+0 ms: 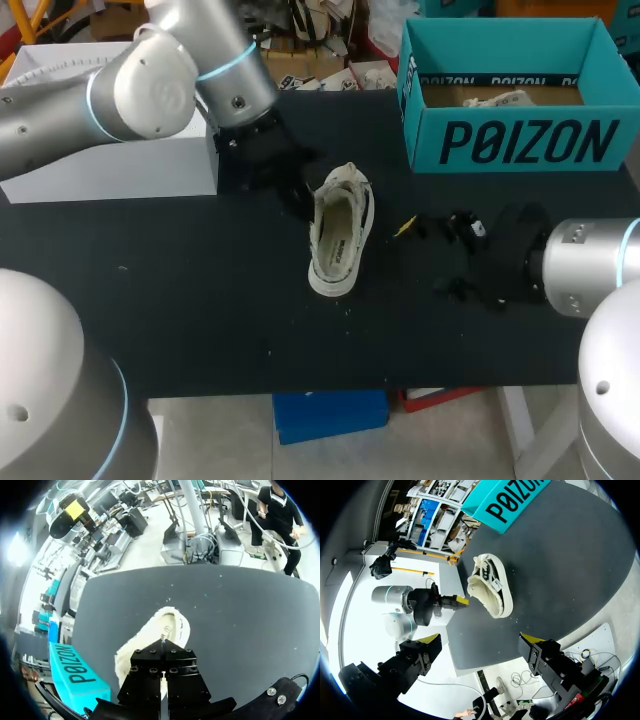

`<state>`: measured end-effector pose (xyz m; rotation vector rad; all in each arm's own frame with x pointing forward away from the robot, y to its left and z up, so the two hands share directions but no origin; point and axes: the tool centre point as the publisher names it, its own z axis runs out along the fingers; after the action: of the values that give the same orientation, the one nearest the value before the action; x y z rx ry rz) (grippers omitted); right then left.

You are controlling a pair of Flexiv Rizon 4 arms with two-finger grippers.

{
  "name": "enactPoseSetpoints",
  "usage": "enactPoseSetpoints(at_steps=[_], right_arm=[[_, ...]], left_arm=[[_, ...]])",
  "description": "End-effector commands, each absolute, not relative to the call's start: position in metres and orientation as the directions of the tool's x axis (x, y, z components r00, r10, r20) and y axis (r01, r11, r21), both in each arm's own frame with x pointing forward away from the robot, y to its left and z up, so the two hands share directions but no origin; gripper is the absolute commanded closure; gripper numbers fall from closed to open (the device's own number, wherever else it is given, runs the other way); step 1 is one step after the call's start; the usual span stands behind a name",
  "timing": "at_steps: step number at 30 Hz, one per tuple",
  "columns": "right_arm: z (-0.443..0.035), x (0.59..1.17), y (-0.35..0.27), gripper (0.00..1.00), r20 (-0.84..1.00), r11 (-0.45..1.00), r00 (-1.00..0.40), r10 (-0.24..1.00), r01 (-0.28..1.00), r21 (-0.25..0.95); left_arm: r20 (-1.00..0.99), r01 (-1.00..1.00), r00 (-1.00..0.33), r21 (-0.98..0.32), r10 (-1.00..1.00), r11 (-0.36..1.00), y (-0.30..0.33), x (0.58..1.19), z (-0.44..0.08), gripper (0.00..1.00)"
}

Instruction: Take the shoe out of the shoebox, open the shoe tongue, remove and reinsert the insole, then place the shoe into the shoebox

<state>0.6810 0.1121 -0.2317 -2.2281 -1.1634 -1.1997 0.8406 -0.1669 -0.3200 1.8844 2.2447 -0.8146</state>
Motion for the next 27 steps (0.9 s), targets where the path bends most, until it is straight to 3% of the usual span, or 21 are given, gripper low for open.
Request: enactPoseSetpoints(at_steps=[1, 11, 18, 27], right_arm=[[-0.24, 0.675, 0.116, 0.0, 0.836, -0.641, 0.294, 0.464, 0.763, 0.088], [-0.24, 0.675, 0.116, 0.0, 0.836, -0.641, 0.294, 0.464, 0.763, 0.088], [-0.24, 0.675, 0.116, 0.0, 0.836, -0.641, 0.294, 0.464, 0.763, 0.088], [-0.24, 0.675, 0.116, 0.0, 0.836, -0.641, 0.294, 0.464, 0.763, 0.088]], left_arm=[[-0.491, 0.932, -0.293, -0.34, 0.821, 0.129, -0.157, 0.835, -0.316, 1.0], [-0.58, 0.856, -0.512, -0.401, 0.633, 0.326, -0.153, 0.875, -0.303, 1.0], [-0.605, 0.819, -0.573, -0.441, 0.553, 0.366, -0.181, 0.908, -0.304, 1.0], [-0.605, 0.831, -0.555, -0.419, 0.571, 0.365, -0.217, 0.931, -0.313, 1.0]])
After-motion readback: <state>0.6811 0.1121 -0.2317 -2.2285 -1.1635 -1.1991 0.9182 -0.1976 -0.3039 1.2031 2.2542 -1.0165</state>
